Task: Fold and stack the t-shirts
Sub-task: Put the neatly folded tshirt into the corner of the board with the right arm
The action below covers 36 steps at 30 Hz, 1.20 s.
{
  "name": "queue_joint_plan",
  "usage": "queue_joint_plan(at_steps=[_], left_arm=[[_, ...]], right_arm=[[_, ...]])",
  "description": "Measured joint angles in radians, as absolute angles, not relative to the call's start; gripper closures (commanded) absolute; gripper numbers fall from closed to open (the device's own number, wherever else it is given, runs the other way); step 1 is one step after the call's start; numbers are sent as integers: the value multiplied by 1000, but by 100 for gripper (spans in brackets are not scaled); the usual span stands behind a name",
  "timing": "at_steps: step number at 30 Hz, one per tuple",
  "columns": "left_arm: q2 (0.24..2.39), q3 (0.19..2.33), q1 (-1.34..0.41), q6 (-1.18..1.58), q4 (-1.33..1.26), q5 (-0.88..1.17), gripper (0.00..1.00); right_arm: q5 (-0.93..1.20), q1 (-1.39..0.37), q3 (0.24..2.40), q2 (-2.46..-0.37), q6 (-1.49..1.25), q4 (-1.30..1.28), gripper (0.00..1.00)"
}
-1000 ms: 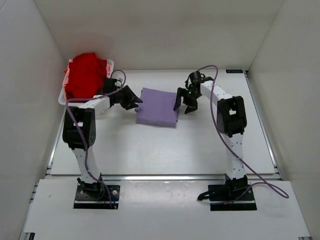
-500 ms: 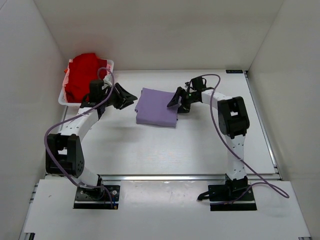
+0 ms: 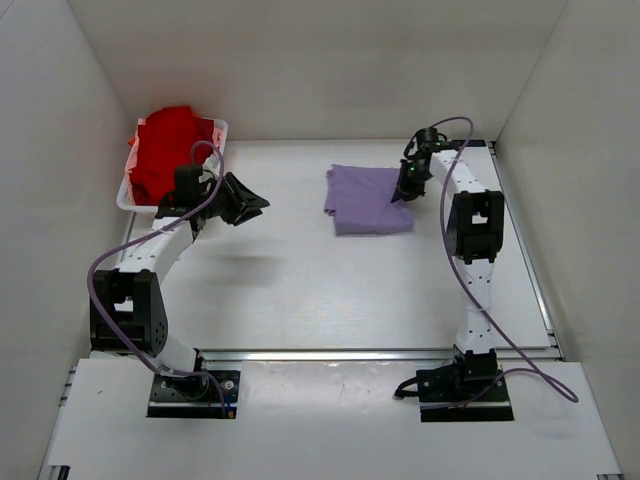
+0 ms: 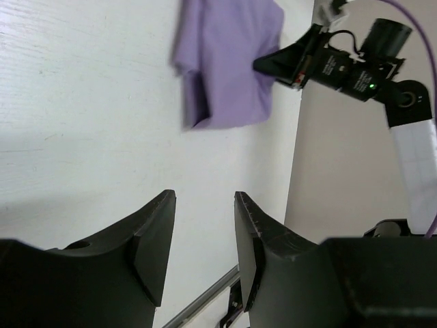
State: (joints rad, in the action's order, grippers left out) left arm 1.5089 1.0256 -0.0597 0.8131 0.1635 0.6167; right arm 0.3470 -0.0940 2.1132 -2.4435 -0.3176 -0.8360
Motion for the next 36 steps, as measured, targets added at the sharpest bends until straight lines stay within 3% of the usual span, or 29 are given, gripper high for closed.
queue_joint_plan(at_steps=[8,14,27,33,36], left_arm=[[1521,1046,-70,797,191,623,50],[1544,1069,-77,793,202,636,50],[1623,1128,-106,767,255,642,51],[1633,1131,-131,759,273,636,50],[1633,1139,-137,748,294,630,49]], right_arm=[[-181,13,2246,-2481,9,-891,100],[-399,45,2246,-2523,213,-761,100],[-348,252,2309,-2601,307,-548,100],[-359,247,2329,-2623,335,-520,100],[-367,242,2357,-2642,346,-514,93]])
